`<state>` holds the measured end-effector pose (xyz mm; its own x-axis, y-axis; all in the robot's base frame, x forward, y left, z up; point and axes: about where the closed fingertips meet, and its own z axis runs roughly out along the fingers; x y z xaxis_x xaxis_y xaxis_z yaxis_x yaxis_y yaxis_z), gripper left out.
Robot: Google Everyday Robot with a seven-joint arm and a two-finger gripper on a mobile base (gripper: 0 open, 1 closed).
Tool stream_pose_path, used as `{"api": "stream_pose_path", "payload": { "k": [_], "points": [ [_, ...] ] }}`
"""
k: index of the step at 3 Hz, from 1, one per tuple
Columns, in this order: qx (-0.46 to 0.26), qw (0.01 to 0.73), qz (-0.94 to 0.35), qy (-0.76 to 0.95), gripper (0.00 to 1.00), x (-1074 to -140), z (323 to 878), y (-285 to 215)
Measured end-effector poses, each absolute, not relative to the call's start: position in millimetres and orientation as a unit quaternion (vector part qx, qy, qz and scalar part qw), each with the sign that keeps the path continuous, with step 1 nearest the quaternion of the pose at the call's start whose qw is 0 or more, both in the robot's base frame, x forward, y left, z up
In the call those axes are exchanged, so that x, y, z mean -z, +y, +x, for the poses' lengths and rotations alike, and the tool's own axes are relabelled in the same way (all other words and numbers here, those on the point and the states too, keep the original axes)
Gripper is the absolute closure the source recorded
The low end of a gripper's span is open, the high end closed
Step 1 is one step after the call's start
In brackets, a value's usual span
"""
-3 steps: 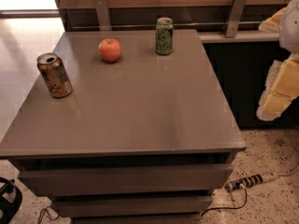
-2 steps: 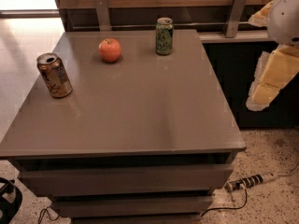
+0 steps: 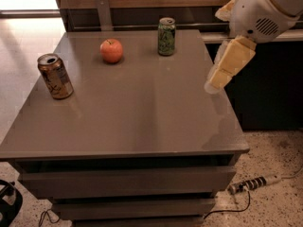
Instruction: Pick apple
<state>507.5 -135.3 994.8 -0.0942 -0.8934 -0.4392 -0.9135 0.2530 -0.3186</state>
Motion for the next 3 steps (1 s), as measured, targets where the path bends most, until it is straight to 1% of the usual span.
{"api": "stream_pose_path", "payload": {
  "k": [2, 3],
  "points": [
    [-0.137, 0.408, -0.563, 0.705, 0.0, -967.7, 563.1, -61.7],
    [-0.18, 0.451, -0.533, 0.694, 0.0, -962.9, 592.5, -36.1]
  ]
}}
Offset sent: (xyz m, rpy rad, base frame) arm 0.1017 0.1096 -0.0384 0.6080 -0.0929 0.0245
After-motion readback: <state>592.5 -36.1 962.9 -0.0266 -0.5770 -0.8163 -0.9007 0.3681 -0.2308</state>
